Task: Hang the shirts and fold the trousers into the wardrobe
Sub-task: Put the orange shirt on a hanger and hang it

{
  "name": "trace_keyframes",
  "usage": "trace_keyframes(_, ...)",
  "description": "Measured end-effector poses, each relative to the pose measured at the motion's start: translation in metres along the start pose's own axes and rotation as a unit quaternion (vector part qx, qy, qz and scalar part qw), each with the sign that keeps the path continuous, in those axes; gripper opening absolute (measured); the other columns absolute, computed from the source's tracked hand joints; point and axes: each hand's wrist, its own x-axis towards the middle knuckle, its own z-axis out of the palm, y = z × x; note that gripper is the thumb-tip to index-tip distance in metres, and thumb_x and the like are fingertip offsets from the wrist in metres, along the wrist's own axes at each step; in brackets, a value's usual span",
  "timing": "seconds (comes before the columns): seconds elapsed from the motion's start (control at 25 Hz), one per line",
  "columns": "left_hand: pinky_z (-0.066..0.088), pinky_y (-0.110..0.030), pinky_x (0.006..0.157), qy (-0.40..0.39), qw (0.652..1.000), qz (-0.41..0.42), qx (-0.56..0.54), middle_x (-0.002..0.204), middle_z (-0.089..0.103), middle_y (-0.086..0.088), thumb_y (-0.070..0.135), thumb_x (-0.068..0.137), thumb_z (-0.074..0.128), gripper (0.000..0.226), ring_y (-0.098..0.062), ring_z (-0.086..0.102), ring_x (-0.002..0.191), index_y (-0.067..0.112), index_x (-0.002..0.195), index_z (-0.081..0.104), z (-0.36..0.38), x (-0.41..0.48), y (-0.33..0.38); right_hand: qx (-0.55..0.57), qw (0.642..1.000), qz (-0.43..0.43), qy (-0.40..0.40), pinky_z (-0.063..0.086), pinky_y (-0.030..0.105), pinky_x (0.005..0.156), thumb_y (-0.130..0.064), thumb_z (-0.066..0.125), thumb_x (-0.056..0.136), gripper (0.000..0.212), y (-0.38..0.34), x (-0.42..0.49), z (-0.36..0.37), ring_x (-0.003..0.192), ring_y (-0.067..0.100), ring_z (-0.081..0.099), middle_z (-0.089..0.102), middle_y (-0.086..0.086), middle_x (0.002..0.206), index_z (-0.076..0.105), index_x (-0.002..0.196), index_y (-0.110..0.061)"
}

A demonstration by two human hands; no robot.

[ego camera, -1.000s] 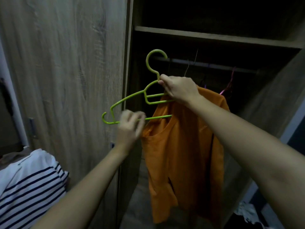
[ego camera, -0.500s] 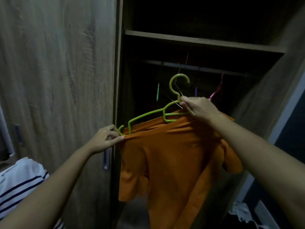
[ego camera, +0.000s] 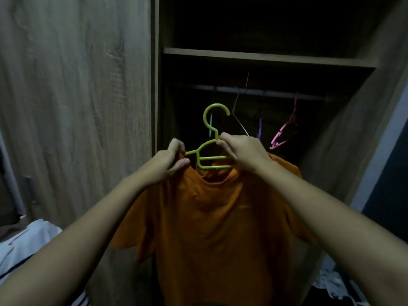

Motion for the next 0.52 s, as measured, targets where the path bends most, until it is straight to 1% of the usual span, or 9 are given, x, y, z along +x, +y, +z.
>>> trace_keyframes(0.08,0.052,-0.022,0.068,0.024,0.999,0.007,0.024,0.092,0.058,0.001,0.029,0.095,0.051,0.034,-0.007,0.058,0.080,0.017,0.125,0.040,0.005,-0.001,-0.003,0.039,0.999,0.008,-0.017,0.033,0.021,0.051,-0.038,0.035,0.099,0.029,-0.004,-0.001,-0.002,0.075,0.019,0.060,0.059,-0.002,0.084,0.053,0.111,-0.020)
trace_keyframes(0.16,0.052,-0.020,0.075,0.070,0.995,0.051,0.039,0.096,0.061,0.007,0.028,0.094,0.053,0.027,0.001,0.060,0.085,0.020,0.119,0.053,-0.003,0.000,-0.013,0.058,0.996,0.048,-0.041,0.036,0.026,0.059,-0.049,0.028,0.097,0.041,-0.002,-0.006,-0.003,0.089,0.018,0.060,0.063,-0.002,0.099,0.045,0.127,-0.026)
trace_keyframes(0.2,0.051,-0.015,0.075,0.082,0.994,0.062,0.034,0.093,0.060,0.012,0.025,0.093,0.055,0.018,0.008,0.059,0.086,0.026,0.111,0.057,-0.012,0.000,-0.017,0.055,0.994,0.091,-0.033,0.037,0.027,0.061,-0.056,0.021,0.095,0.050,0.004,-0.012,-0.002,0.090,0.016,0.060,0.063,-0.003,0.103,0.038,0.134,-0.029)
trace_keyframes(0.28,0.047,-0.005,0.074,0.096,0.994,0.050,0.030,0.091,0.057,0.021,0.016,0.092,0.058,0.025,0.017,0.056,0.087,0.038,0.102,0.054,-0.030,-0.003,-0.023,0.057,0.976,0.209,-0.015,0.037,0.026,0.061,-0.069,0.005,0.087,0.071,0.027,-0.036,-0.002,0.077,0.012,0.057,0.060,-0.008,0.088,0.031,0.138,-0.029)
trace_keyframes(0.32,0.046,-0.004,0.073,0.103,0.994,0.032,0.030,0.091,0.058,0.020,0.014,0.091,0.058,0.028,0.016,0.057,0.086,0.040,0.100,0.053,-0.039,-0.005,-0.026,0.081,0.963,0.255,-0.036,0.038,0.026,0.060,-0.072,0.003,0.084,0.075,0.038,-0.049,0.001,0.070,0.010,0.056,0.059,-0.008,0.080,0.034,0.136,-0.027)
trace_keyframes(0.36,0.046,-0.007,0.071,0.106,0.994,0.012,0.027,0.090,0.059,0.017,0.015,0.091,0.058,0.026,0.011,0.058,0.085,0.040,0.099,0.054,-0.046,-0.007,-0.029,0.121,0.951,0.275,-0.075,0.039,0.027,0.060,-0.071,0.007,0.085,0.073,0.045,-0.062,0.004,0.066,0.011,0.057,0.058,-0.005,0.074,0.042,0.128,-0.024)
trace_keyframes(0.4,0.046,-0.010,0.069,0.101,0.994,-0.008,0.028,0.091,0.060,0.015,0.017,0.091,0.058,0.023,0.007,0.059,0.084,0.038,0.099,0.055,-0.050,-0.008,-0.033,0.165,0.940,0.277,-0.110,0.040,0.027,0.060,-0.066,0.015,0.086,0.063,0.049,-0.071,0.007,0.065,0.013,0.058,0.059,-0.002,0.071,0.051,0.115,-0.024)
trace_keyframes(0.48,0.044,-0.014,0.069,0.093,0.995,-0.033,0.018,0.091,0.060,0.015,0.019,0.090,0.059,0.023,0.002,0.058,0.085,0.040,0.096,0.055,-0.058,-0.011,-0.039,0.193,0.935,0.273,-0.119,0.040,0.026,0.062,-0.058,0.025,0.088,0.043,0.057,-0.078,0.013,0.064,0.012,0.058,0.058,-0.003,0.068,0.057,0.089,-0.028)
trace_keyframes(0.52,0.043,-0.015,0.069,0.099,0.994,-0.039,0.007,0.091,0.061,0.014,0.019,0.090,0.060,0.023,0.000,0.058,0.086,0.041,0.095,0.055,-0.061,-0.011,-0.042,0.181,0.938,0.277,-0.103,0.040,0.027,0.063,-0.057,0.026,0.089,0.042,0.061,-0.079,0.013,0.065,0.012,0.057,0.058,-0.004,0.068,0.058,0.086,-0.029)
